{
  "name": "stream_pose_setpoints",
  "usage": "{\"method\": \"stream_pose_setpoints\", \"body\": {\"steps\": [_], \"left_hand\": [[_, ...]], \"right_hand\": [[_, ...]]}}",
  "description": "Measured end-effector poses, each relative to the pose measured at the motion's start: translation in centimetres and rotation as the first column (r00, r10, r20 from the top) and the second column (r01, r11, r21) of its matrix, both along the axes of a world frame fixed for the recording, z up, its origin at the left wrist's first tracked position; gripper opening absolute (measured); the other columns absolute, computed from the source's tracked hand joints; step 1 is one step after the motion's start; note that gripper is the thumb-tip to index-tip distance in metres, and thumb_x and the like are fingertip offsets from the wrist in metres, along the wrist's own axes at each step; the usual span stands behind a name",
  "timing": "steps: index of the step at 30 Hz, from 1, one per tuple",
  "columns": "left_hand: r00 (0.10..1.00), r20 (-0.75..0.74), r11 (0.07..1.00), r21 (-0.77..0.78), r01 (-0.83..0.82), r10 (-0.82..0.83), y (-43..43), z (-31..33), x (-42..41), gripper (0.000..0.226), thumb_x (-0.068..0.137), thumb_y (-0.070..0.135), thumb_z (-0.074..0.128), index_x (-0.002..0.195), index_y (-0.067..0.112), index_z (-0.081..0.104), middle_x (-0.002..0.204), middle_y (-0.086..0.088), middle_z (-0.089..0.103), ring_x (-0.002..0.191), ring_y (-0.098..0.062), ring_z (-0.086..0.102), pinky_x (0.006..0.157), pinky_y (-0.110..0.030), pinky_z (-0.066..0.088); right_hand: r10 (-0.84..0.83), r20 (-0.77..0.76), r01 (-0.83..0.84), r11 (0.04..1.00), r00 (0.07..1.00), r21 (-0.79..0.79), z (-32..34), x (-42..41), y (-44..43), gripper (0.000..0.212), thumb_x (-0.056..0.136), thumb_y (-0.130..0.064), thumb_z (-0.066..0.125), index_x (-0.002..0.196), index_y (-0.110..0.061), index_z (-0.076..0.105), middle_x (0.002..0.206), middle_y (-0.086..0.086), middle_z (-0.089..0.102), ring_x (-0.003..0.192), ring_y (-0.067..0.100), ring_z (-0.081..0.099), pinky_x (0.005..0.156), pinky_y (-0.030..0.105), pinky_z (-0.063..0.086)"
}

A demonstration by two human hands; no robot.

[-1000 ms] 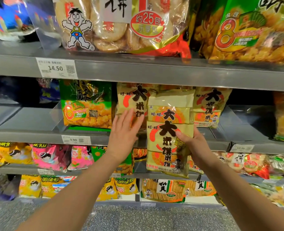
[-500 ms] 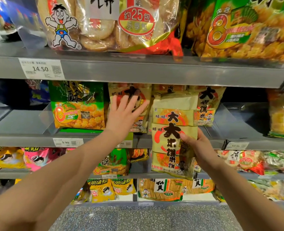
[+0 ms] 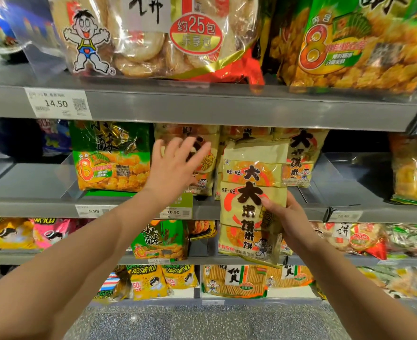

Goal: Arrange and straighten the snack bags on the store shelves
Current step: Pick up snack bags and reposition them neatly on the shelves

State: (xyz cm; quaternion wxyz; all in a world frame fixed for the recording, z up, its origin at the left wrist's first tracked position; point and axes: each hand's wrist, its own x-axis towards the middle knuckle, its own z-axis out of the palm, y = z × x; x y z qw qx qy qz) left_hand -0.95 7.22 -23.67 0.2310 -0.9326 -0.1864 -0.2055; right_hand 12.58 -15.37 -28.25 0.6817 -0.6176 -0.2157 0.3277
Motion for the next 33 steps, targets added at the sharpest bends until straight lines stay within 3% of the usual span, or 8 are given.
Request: {"method": "stream_pose_setpoints", "body": {"steps": [4,7,16,20,22,25,27,33], "left_hand": [[0.983,-0.065,0.951,-0.25,-0.181,0.17,0.7,3.6,0.3,0.064,0.076,0.057,0.061,0.122,0.015,0.047,0.092,-0.009,0.054,0.1,-0.03,0.054,0.09,-0.044,0.039],[0.982,-0.106,0.937,-0.299,-0.183,0.158,0.8,3.8,1.0,0.057,0.078,0.059,0.056,0.111,0.013,0.052,0.075,-0.002,0.046,0.088,-0.027,0.059,0.08,-0.038,0.042],[0.984,-0.123,0.938,-0.307,-0.163,0.131,1.4,2.3,0.7,0.067,0.076,0.058,0.06,0.125,0.017,0.041,0.104,-0.009,0.059,0.103,-0.031,0.054,0.089,-0.044,0.04],[0.985,0.161,0.997,-0.038,0.069,-0.062,1.6,0.6,-1.6,0.062,0.077,0.044,0.063,0.128,0.014,0.044,0.114,-0.015,0.049,0.106,-0.031,0.046,0.094,-0.054,0.037],[0.941,0.234,0.97,0.049,0.239,-0.243,1.6,-1.3,-3.2,0.044,0.078,0.031,0.063,0.116,0.013,0.053,0.108,-0.013,0.056,0.099,-0.029,0.051,0.082,-0.045,0.043],[0.977,-0.069,0.965,-0.184,0.186,-0.201,0.7,-3.1,-4.7,0.038,0.068,0.001,0.073,0.104,0.011,0.063,0.089,-0.007,0.063,0.078,-0.026,0.059,0.058,-0.033,0.048],[0.961,-0.266,0.941,-0.337,-0.02,-0.074,0.1,-4.1,-4.8,0.044,0.077,-0.006,0.057,0.117,0.011,0.056,0.104,-0.007,0.059,0.094,-0.026,0.056,0.067,-0.034,0.049],[0.978,-0.205,0.889,-0.439,-0.133,0.045,-0.3,-6.0,-3.7,0.053,0.081,-0.005,0.046,0.129,0.018,0.041,0.119,-0.01,0.05,0.105,-0.028,0.047,0.071,-0.034,0.045]], "right_hand": [[0.021,0.016,-0.022,1.0,1.0,0.011,0.3,0.1,-0.1,0.048,0.079,-0.019,0.07,0.123,-0.013,0.052,0.111,0.012,0.068,0.1,0.029,0.066,0.084,0.044,0.053],[0.015,-0.002,-0.015,1.0,1.0,0.018,0.3,0.2,-0.2,0.049,0.079,-0.018,0.069,0.123,-0.012,0.052,0.111,0.012,0.068,0.101,0.029,0.066,0.083,0.043,0.053],[0.025,-0.009,-0.025,1.0,1.0,0.017,0.2,-0.2,0.0,0.053,0.075,-0.021,0.07,0.123,-0.012,0.051,0.111,0.011,0.068,0.101,0.027,0.066,0.083,0.04,0.053],[0.026,-0.006,-0.025,1.0,1.0,0.019,0.5,-0.1,-0.1,0.05,0.076,-0.017,0.071,0.122,-0.01,0.051,0.11,0.013,0.068,0.098,0.027,0.067,0.076,0.035,0.054],[0.022,0.003,-0.022,1.0,1.0,0.01,0.6,0.1,-0.2,0.048,0.077,-0.017,0.069,0.122,-0.01,0.051,0.11,0.013,0.068,0.099,0.029,0.066,0.076,0.036,0.053],[0.022,0.0,-0.022,1.0,1.0,-0.007,0.3,0.1,-0.2,0.039,0.083,-0.013,0.063,0.12,-0.013,0.052,0.109,0.012,0.069,0.098,0.028,0.067,0.079,0.038,0.054],[0.021,-0.011,-0.021,1.0,1.0,-0.021,0.0,-0.1,-0.1,0.036,0.085,-0.011,0.062,0.12,-0.015,0.053,0.109,0.012,0.069,0.098,0.028,0.067,0.079,0.039,0.053],[0.047,-0.014,-0.047,0.999,0.999,-0.027,-0.2,-0.5,0.6,0.046,0.079,-0.018,0.069,0.122,-0.012,0.052,0.11,0.015,0.068,0.1,0.032,0.066,0.079,0.04,0.054]]}}
